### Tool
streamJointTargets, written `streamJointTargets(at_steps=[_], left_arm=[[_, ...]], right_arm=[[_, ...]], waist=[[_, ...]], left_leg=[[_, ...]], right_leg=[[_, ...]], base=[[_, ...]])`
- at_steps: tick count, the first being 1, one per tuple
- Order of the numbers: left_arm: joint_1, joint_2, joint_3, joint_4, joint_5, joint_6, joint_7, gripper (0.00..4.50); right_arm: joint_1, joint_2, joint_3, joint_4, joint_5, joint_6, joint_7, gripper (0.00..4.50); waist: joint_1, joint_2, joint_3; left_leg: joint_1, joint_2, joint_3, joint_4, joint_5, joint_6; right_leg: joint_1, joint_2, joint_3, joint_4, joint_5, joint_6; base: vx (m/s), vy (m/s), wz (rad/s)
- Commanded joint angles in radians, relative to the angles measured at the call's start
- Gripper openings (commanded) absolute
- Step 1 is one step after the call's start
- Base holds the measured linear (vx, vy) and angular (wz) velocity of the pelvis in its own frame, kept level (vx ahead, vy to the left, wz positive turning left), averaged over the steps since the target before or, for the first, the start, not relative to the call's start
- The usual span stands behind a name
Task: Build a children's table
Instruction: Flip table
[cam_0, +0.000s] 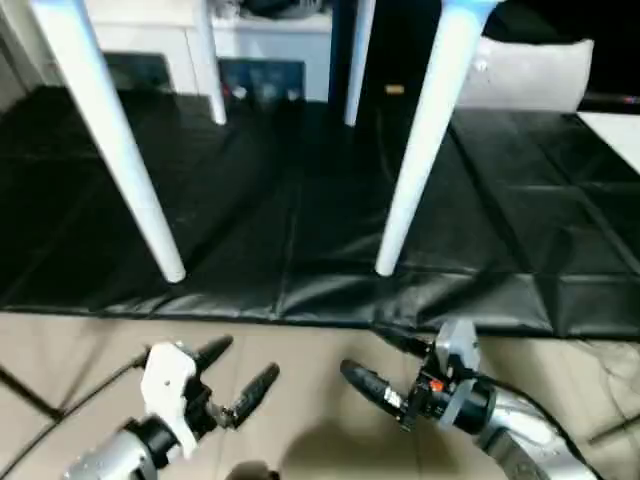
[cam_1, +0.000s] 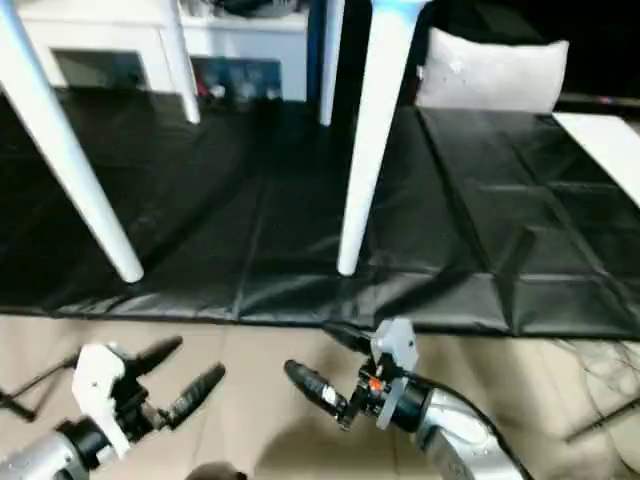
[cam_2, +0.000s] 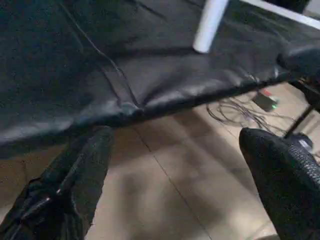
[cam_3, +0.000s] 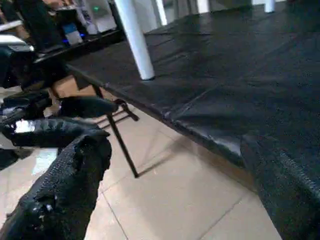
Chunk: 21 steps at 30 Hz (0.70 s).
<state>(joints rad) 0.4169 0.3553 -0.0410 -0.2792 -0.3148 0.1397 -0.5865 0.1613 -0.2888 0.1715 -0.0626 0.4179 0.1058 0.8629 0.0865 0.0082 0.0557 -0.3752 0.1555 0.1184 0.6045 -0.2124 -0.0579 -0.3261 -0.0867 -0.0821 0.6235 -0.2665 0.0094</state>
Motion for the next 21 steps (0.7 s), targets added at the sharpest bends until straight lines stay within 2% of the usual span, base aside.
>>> streamJointTargets(at_steps=[1, 2, 3, 4, 5, 6, 7, 9, 10, 11, 12, 14, 15, 16, 17, 19, 20, 21], left_arm=[[-0.009, 0.007, -0.007, 0.007, 0.01, 0.007, -0.003, 4.46], [-0.01, 0.014, -0.014, 0.025, 0.014, 0.025, -0.005, 4.46], [-0.013, 0.017, -0.019, 0.042, 0.022, 0.025, -0.01, 4.46], [-0.016, 0.022, -0.026, 0.065, 0.034, 0.026, -0.016, 4.46], [-0.02, 0.022, -0.029, 0.079, 0.039, 0.03, -0.015, 4.46], [-0.036, 0.024, -0.042, 0.138, 0.063, 0.044, -0.01, 4.46], [-0.059, 0.021, -0.058, 0.214, 0.085, 0.048, -0.008, 4.46], [-0.122, 0.004, -0.088, 0.389, 0.137, 0.064, 0.025, 4.46], [-0.145, -0.004, -0.097, 0.448, 0.154, 0.062, 0.032, 4.46], [-0.174, -0.023, -0.097, 0.529, 0.162, 0.073, 0.052, 4.46], [-0.196, -0.04, -0.095, 0.595, 0.164, 0.077, 0.065, 4.46], [-0.25, -0.077, -0.083, 0.741, 0.169, 0.052, 0.098, 4.46], [-0.274, -0.088, -0.079, 0.796, 0.177, 0.045, 0.119, 4.46], [-0.293, -0.094, -0.078, 0.834, 0.185, 0.041, 0.136, 4.46], [-0.316, -0.103, -0.077, 0.881, 0.196, 0.033, 0.158, 4.46], [-0.385, -0.14, -0.062, 1.009, 0.203, 0.012, 0.211, 4.46], [-0.39, -0.144, -0.059, 1.019, 0.202, 0.012, 0.217, 4.46], [-0.431, -0.165, -0.042, 1.092, 0.203, 0.004, 0.261, 4.46]], right_arm=[[-0.007, -0.006, -0.006, 0.008, -0.011, -0.001, 0.01, 4.5], [-0.013, -0.014, 0.008, 0.032, -0.021, 0.001, 0.027, 4.5], [-0.018, -0.021, 0.019, 0.051, -0.033, 0.002, 0.035, 4.5], [-0.025, -0.031, 0.034, 0.077, -0.05, 0.003, 0.046, 4.5], [-0.029, -0.034, 0.041, 0.093, -0.059, 0.001, 0.05, 4.5], [-0.05, -0.049, 0.07, 0.161, -0.1, -0.003, 0.065, 4.5], [-0.077, -0.06, 0.101, 0.242, -0.149, -0.001, 0.065, 4.5], [-0.136, -0.058, 0.148, 0.416, -0.236, -0.019, 0.043, 4.5], [-0.154, -0.051, 0.158, 0.472, -0.256, -0.027, 0.036, 4.5], [-0.177, -0.031, 0.166, 0.553, -0.277, -0.039, 0.011, 4.5], [-0.196, -0.013, 0.168, 0.617, -0.289, -0.046, -0.01, 4.5], [-0.238, 0.048, 0.143, 0.767, -0.281, -0.033, -0.073, 4.5], [-0.256, 0.07, 0.129, 0.822, -0.277, -0.026, -0.107, 4.5], [-0.269, 0.085, 0.117, 0.862, -0.271, -0.02, -0.131, 4.5], [-0.282, 0.102, 0.101, 0.905, -0.265, -0.014, -0.167, 4.5], [-0.315, 0.134, 0.08, 1.017, -0.281, 0.025, -0.297, 4.5], [-0.317, 0.136, 0.08, 1.025, -0.283, 0.026, -0.301, 4.5], [-0.332, 0.149, 0.073, 1.087, -0.296, 0.02, -0.34, 4.5]], waist=[[-0.007, 0.016, -0.033], [-0.012, 0.016, -0.028], [-0.01, 0.013, -0.028], [-0.013, 0.005, -0.029], [-0.013, 0.005, -0.03], [-0.014, 0.005, -0.033], [-0.015, 0.0, -0.034], [-0.019, -0.005, -0.042], [-0.02, 0.0, -0.041], [-0.023, 0.002, -0.048], [-0.024, 0.001, -0.055], [-0.028, -0.004, -0.056], [-0.028, -0.002, -0.059], [-0.026, -0.003, -0.061], [-0.027, -0.007, -0.061], [-0.026, -0.008, -0.056], [-0.028, -0.007, -0.052], [-0.027, -0.003, -0.046]], left_leg=[[-0.004, 0.074, -0.032, -0.117, -0.365, 0.001], [-0.008, 0.072, -0.027, -0.118, -0.395, -0.006], [-0.003, 0.071, -0.023, -0.116, -0.417, -0.017], [-0.003, 0.072, -0.022, -0.115, -0.414, -0.019], [-0.004, 0.07, -0.021, -0.115, -0.401, -0.019], [0.003, 0.071, -0.014, -0.113, -0.372, -0.016], [0.003, 0.071, -0.011, -0.112, -0.357, -0.014], [0.003, 0.07, -0.003, -0.105, -0.268, 0.001], [0.004, 0.069, -0.001, -0.105, -0.258, 0.005], [0.009, 0.067, 0.004, -0.097, -0.227, 0.01], [0.01, 0.068, 0.005, -0.092, -0.186, 0.015], [0.007, 0.071, 0.007, -0.089, -0.124, 0.051], [0.009, 0.072, 0.008, -0.084, -0.099, 0.069], [0.008, 0.074, 0.008, -0.082, -0.087, 0.079], [0.009, 0.076, 0.011, -0.08, -0.068, 0.1], [0.011, 0.078, 0.013, -0.083, -0.093, 0.105], [0.013, 0.08, 0.015, -0.088, -0.132, 0.095], [0.013, 0.083, 0.016, -0.092, -0.177, 0.08]], right_leg=[[0.014, -0.064, 0.052, -0.092, -0.179, -0.135], [0.006, -0.065, 0.054, -0.094, -0.233, -0.137], [0.001, -0.071, 0.06, -0.102, -0.288, -0.136], [-0.001, -0.072, 0.063, -0.103, -0.298, -0.137], [0.0, -0.071, 0.064, -0.103, -0.299, -0.135], [-0.005, -0.068, 0.068, -0.102, -0.263, -0.146], [-0.005, -0.068, 0.068, -0.101, -0.247, -0.151], [0.0, -0.066, 0.069, -0.09, -0.12, -0.176], [-0.004, -0.065, 0.067, -0.086, -0.104, -0.187], [-0.004, -0.068, 0.068, -0.083, -0.051, -0.211], [0.002, -0.069, 0.069, -0.077, 0.014, -0.225], [0.008, -0.07, 0.066, -0.066, 0.143, -0.268], [0.007, -0.072, 0.065, -0.061, 0.187, -0.287], [0.012, -0.074, 0.065, -0.059, 0.21, -0.289], [0.008, -0.074, 0.064, -0.057, 0.239, -0.297], [0.006, -0.075, 0.064, -0.06, 0.207, -0.303], [0.003, -0.074, 0.064, -0.063, 0.156, -0.305], [0.002, -0.077, 0.066, -0.068, 0.102, -0.299]], base=[[0.0, 0.0, 0.0], [0.0, 0.0, 0.0], [0.0, 0.0, 0.0], [0.0, 0.0, 0.0], [0.0, 0.0, 0.0], [0.0, 0.0, 0.0], [0.0, 0.0, 0.0], [0.0, 0.0, 0.0], [0.0, 0.0, 0.0], [0.0, 0.0, 0.0], [0.0, 0.0, 0.0], [0.0, 0.0, 0.0], [0.0, 0.0, 0.0], [0.0, 0.0, 0.0], [0.0, 0.0, 0.0], [0.0, 0.0, 0.0], [0.0, 0.0, 0.0], [0.0, 0.0, 0.0]])
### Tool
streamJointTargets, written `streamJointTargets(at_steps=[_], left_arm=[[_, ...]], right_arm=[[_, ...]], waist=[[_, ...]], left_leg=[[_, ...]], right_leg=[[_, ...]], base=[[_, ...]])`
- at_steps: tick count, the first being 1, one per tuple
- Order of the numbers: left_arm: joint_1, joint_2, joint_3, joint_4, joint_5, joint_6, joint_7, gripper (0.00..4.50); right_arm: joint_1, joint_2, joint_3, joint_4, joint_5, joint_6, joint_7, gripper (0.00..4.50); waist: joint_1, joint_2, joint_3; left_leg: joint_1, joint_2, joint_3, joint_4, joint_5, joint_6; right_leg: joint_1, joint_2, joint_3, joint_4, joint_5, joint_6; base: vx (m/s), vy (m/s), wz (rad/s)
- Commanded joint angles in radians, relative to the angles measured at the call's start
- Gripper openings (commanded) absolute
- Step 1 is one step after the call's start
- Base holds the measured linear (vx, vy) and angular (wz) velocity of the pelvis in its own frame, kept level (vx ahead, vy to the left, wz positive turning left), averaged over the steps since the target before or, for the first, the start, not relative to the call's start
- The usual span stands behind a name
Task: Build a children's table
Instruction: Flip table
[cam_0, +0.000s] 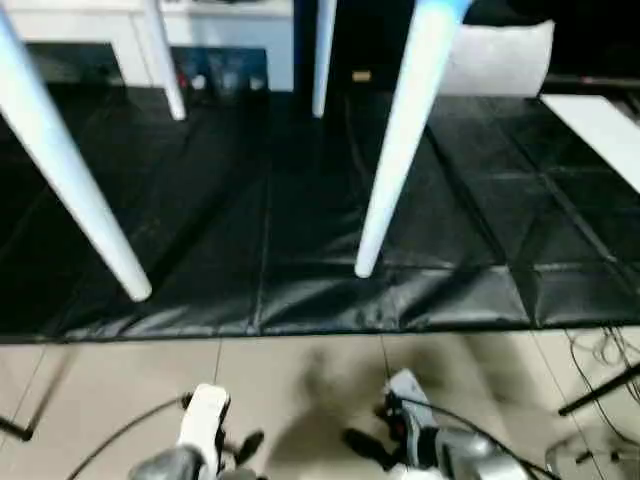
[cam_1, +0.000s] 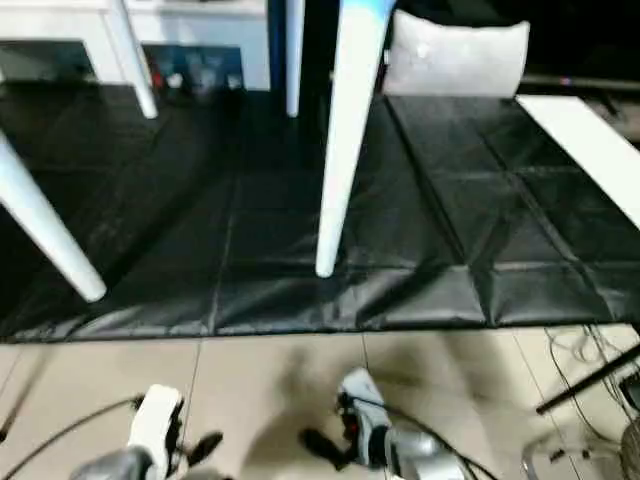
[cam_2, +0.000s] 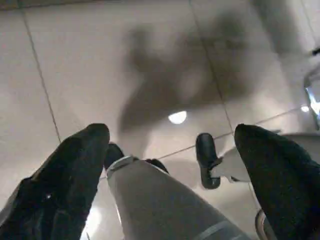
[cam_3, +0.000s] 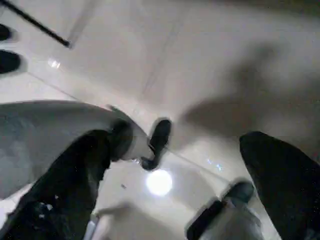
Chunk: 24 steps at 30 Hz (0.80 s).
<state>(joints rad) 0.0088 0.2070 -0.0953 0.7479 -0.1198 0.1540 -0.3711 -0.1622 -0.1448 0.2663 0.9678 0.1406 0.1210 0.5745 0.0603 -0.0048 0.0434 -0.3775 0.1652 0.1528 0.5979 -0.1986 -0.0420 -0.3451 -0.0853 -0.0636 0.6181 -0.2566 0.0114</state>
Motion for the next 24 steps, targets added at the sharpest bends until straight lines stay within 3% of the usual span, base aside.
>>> streamJointTargets(at_steps=[1, 2, 3, 4, 5, 7, 8, 9, 10, 11, 12, 17, 24], left_arm=[[-0.047, -0.027, 0.019, 0.106, 0.013, -0.01, 0.076, 4.46], [-0.047, -0.027, 0.019, 0.106, 0.013, -0.01, 0.076, 4.46], [-0.087, -0.044, 0.028, 0.171, 0.025, -0.016, 0.125, 4.46], [-0.096, -0.05, 0.035, 0.184, 0.021, -0.021, 0.136, 4.46], [-0.122, -0.069, 0.058, 0.222, 0.007, -0.033, 0.165, 4.46], [-0.142, -0.084, 0.085, 0.252, -0.015, -0.027, 0.19, 4.46], [-0.166, -0.095, 0.087, 0.309, -0.003, -0.019, 0.229, 4.46], [-0.166, -0.095, 0.087, 0.309, -0.003, -0.019, 0.229, 4.46], [-0.181, -0.105, 0.073, 0.361, 0.018, -0.012, 0.214, 4.46], [-0.183, -0.107, 0.065, 0.374, 0.026, -0.007, 0.206, 4.46], [-0.184, -0.108, 0.055, 0.385, 0.038, 0.0, 0.202, 4.46], [-0.194, -0.117, 0.053, 0.431, 0.054, 0.033, 0.194, 4.46], [-0.21, -0.127, 0.07, 0.454, 0.047, 0.038, 0.203, 4.46]], right_arm=[[-0.015, 0.013, -0.031, 0.091, -0.024, -0.004, -0.089, 4.5], [-0.015, 0.013, -0.031, 0.091, -0.024, -0.004, -0.089, 4.5], [-0.027, 0.033, -0.065, 0.153, -0.022, -0.007, -0.189, 4.5], [-0.03, 0.039, -0.076, 0.175, -0.021, 0.0, -0.232, 4.5], [-0.039, 0.055, -0.102, 0.232, -0.015, 0.014, -0.334, 4.5], [-0.045, 0.065, -0.117, 0.27, -0.008, 0.031, -0.389, 4.5], [-0.049, 0.078, -0.128, 0.306, -0.008, 0.031, -0.41, 4.5], [-0.049, 0.078, -0.128, 0.306, -0.008, 0.031, -0.41, 4.5], [-0.051, 0.09, -0.141, 0.332, -0.015, 0.045, -0.411, 4.5], [-0.051, 0.093, -0.148, 0.337, -0.016, 0.046, -0.415, 4.5], [-0.05, 0.095, -0.154, 0.341, -0.016, 0.043, -0.421, 4.5], [-0.044, 0.097, -0.179, 0.365, -0.028, 0.048, -0.463, 4.5], [-0.043, 0.105, -0.185, 0.374, -0.031, 0.068, -0.446, 4.5]], waist=[[-0.001, 0.012, -0.031], [-0.001, 0.009, -0.031], [0.001, 0.019, -0.027], [-0.002, 0.015, -0.027], [-0.001, 0.021, -0.028], [-0.001, 0.015, -0.026], [-0.001, 0.03, -0.023], [-0.002, 0.022, -0.025], [0.001, 0.034, -0.026], [-0.005, 0.025, -0.026], [-0.005, 0.036, -0.026], [-0.003, 0.035, -0.028], [0.0, 0.037, -0.026]], left_leg=[[0.015, 0.072, -0.017, -0.087, -0.211, 0.057], [0.018, 0.074, -0.018, -0.091, -0.254, 0.035], [0.018, 0.075, -0.019, -0.095, -0.27, 0.013], [0.019, 0.075, -0.019, -0.096, -0.284, 0.006], [0.018, 0.075, -0.021, -0.097, -0.286, -0.007], [0.02, 0.073, -0.018, -0.097, -0.297, -0.015], [0.02, 0.073, -0.017, -0.097, -0.32, -0.02], [0.016, 0.073, -0.019, -0.098, -0.317, -0.016], [0.016, 0.073, -0.02, -0.097, -0.306, -0.014], [0.008, 0.074, -0.021, -0.098, -0.273, -0.002], [0.011, 0.074, -0.019, -0.096, -0.265, 0.006], [0.016, 0.079, -0.012, -0.096, -0.258, 0.019], [0.017, 0.081, -0.011, -0.099, -0.299, 0.016]], right_leg=[[0.019, -0.078, 0.049, -0.066, 0.064, -0.296], [0.019, -0.081, 0.05, -0.072, 0.002, -0.285], [0.015, -0.082, 0.053, -0.074, -0.026, -0.275], [0.015, -0.081, 0.053, -0.077, -0.04, -0.272], [0.016, -0.082, 0.054, -0.074, -0.049, -0.269], [0.013, -0.083, 0.055, -0.078, -0.076, -0.272], [0.009, -0.082, 0.056, -0.082, -0.093, -0.267], [0.015, -0.084, 0.056, -0.082, -0.096, -0.258], [0.015, -0.086, 0.056, -0.08, -0.084, -0.257], [0.02, -0.085, 0.055, -0.077, -0.055, -0.249], [0.015, -0.084, 0.055, -0.078, -0.039, -0.251], [0.013, -0.083, 0.055, -0.076, 0.013, -0.28], [0.01, -0.087, 0.057, -0.086, -0.07, -0.267]], base=[[0.0, 0.0, 0.0], [0.0, 0.0, 0.0], [0.0, 0.0, 0.0], [0.0, 0.0, 0.0], [0.0, 0.0, 0.0], [0.0, 0.0, 0.0], [0.0, 0.0, 0.0], [0.0, 0.0, 0.0], [0.0, 0.0, 0.0], [0.0, 0.0, 0.0], [0.0, 0.0, 0.0], [0.0, 0.0, 0.0], [0.0, 0.0, 0.0]])
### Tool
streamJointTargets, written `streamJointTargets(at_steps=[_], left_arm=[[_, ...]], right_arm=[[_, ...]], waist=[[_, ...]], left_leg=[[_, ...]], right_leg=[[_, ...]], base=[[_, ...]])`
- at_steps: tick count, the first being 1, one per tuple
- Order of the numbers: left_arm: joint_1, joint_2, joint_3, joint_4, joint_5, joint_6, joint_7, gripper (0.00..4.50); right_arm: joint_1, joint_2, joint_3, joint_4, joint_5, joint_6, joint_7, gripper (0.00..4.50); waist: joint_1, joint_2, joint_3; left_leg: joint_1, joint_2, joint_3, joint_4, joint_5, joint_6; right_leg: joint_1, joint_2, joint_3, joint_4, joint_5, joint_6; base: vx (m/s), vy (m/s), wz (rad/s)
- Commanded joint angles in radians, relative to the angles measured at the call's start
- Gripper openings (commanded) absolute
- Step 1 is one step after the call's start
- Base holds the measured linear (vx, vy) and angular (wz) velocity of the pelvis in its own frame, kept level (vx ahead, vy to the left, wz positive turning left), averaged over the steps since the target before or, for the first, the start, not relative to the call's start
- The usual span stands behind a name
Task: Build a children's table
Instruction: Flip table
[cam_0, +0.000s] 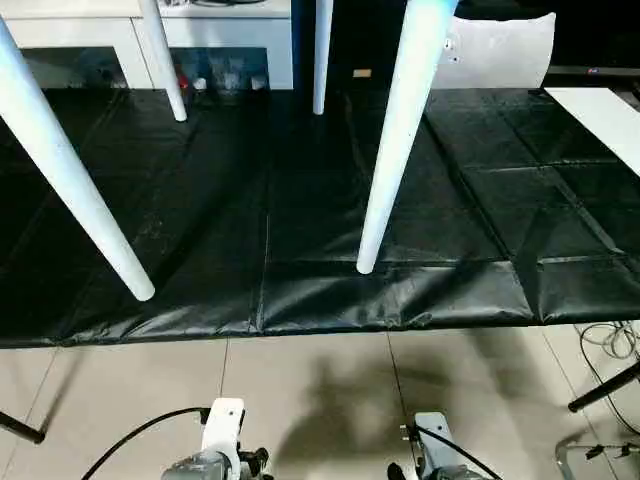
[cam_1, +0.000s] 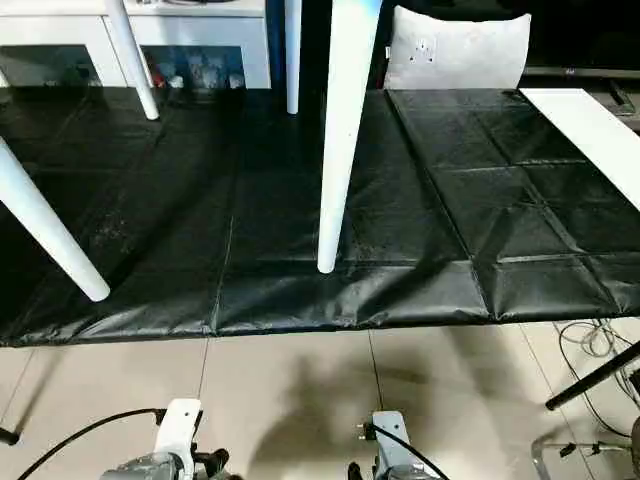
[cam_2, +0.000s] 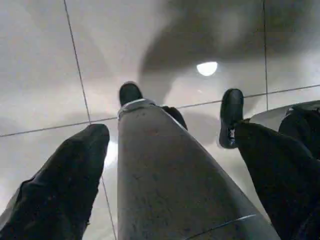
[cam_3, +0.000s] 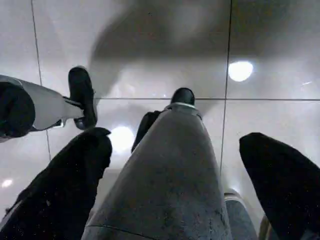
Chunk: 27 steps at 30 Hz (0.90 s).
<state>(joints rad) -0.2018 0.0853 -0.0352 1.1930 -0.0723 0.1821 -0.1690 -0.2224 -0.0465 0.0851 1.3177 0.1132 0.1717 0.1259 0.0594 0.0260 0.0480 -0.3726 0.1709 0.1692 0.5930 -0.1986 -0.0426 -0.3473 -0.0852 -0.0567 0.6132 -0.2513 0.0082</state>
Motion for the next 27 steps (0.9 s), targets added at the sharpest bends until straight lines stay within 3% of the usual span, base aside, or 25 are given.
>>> streamJointTargets(at_steps=[1, 6, 14, 27], left_arm=[[0.001, -0.005, 0.01, 0.009, -0.001, 0.01, 0.001, 4.46], [0.001, -0.005, 0.01, 0.009, -0.001, 0.01, 0.001, 4.46], [0.001, -0.005, 0.01, 0.009, -0.001, 0.01, 0.001, 4.46], [0.001, -0.005, 0.01, 0.009, -0.001, 0.01, 0.001, 4.46]], right_arm=[[0.017, 0.007, -0.004, 0.024, -0.004, 0.018, 0.003, 4.5], [0.017, 0.007, -0.004, 0.024, -0.004, 0.018, 0.003, 4.5], [0.017, 0.007, -0.004, 0.024, -0.004, 0.018, 0.003, 4.5], [0.017, 0.007, -0.004, 0.024, -0.004, 0.018, 0.003, 4.5]], waist=[[0.001, 0.006, -0.031], [0.001, 0.007, -0.029], [0.0, 0.007, -0.03], [-0.001, 0.007, -0.024]], left_leg=[[0.012, 0.075, -0.028, -0.095, -0.3, 0.016], [0.013, 0.076, -0.028, -0.099, -0.318, 0.007], [0.011, 0.076, -0.026, -0.1, -0.295, 0.016], [0.011, 0.078, -0.026, -0.107, -0.337, 0.001]], right_leg=[[0.013, -0.087, 0.051, -0.081, -0.079, -0.262], [0.009, -0.087, 0.051, -0.086, -0.116, -0.251], [0.01, -0.087, 0.051, -0.085, -0.075, -0.256], [0.004, -0.088, 0.055, -0.094, -0.145, -0.239]], base=[[0.0, 0.0, 0.0], [0.0, 0.0, 0.0], [0.0, 0.0, 0.0], [0.0, 0.0, 0.0]])
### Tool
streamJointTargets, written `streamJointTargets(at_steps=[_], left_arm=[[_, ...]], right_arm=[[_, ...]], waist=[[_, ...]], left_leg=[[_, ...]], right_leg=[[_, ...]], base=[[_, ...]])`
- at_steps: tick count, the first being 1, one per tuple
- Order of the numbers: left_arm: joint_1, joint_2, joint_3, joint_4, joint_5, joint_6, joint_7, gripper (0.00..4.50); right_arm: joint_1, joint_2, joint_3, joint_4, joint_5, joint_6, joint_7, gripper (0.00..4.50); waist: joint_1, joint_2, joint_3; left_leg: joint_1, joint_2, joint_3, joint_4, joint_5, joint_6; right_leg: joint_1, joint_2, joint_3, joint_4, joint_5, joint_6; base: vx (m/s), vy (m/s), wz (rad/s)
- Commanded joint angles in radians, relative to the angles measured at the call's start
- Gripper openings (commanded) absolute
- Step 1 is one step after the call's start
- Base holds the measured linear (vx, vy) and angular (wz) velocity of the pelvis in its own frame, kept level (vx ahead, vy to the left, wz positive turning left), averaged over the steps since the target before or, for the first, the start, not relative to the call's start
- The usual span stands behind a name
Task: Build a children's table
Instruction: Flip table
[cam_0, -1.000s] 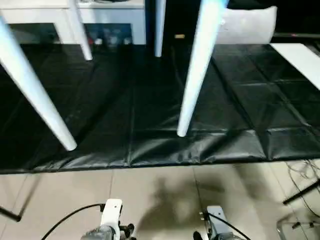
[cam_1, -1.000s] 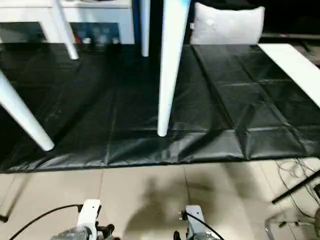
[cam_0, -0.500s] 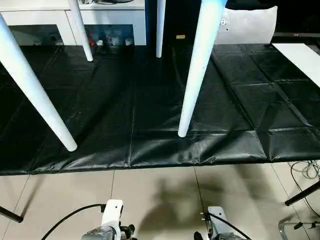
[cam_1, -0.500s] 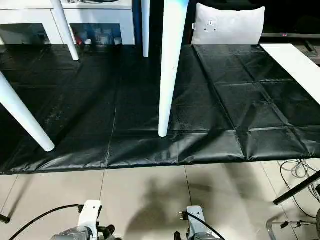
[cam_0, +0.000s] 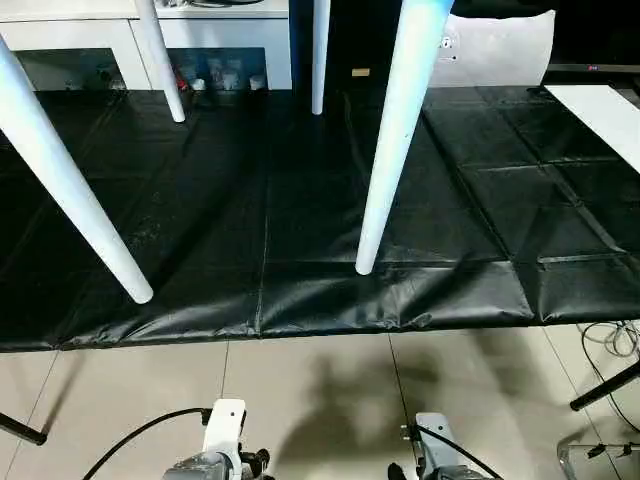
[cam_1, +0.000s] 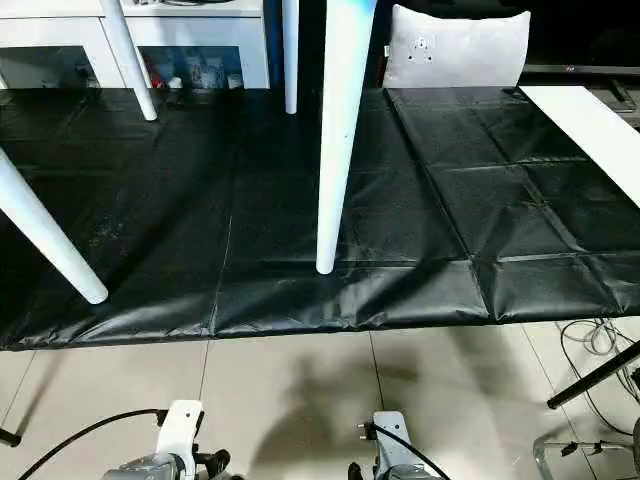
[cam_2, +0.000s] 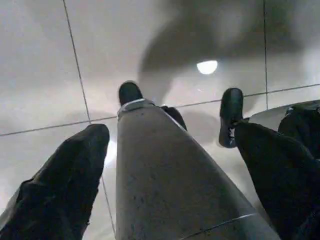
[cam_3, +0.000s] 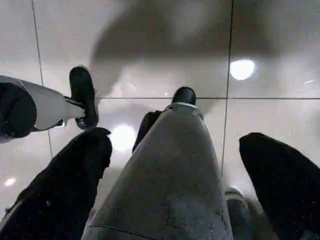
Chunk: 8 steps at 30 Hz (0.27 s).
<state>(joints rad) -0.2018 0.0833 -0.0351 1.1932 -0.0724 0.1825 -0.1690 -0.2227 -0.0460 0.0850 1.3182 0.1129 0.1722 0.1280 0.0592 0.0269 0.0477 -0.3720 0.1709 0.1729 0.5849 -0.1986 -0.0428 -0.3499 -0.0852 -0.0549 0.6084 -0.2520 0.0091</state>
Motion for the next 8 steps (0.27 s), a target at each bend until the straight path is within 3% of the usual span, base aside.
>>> streamJointTargets(at_steps=[1, 8], left_arm=[[0.001, -0.003, 0.01, 0.009, -0.001, 0.01, 0.001, 4.46], [0.001, -0.003, 0.01, 0.009, -0.001, 0.01, 0.001, 4.46]], right_arm=[[0.017, 0.006, -0.004, 0.024, -0.004, 0.017, 0.001, 4.5], [0.017, 0.006, -0.004, 0.024, -0.004, 0.017, 0.001, 4.5]], waist=[[0.0, 0.005, -0.024], [0.0, 0.006, -0.026]], left_leg=[[0.011, 0.078, -0.03, -0.099, -0.337, 0.001], [0.009, 0.079, -0.028, -0.099, -0.297, 0.012]], right_leg=[[0.006, -0.088, 0.054, -0.089, -0.147, -0.239], [0.008, -0.087, 0.053, -0.087, -0.095, -0.243]], base=[[0.0, 0.0, 0.0], [0.0, 0.0, 0.0]])
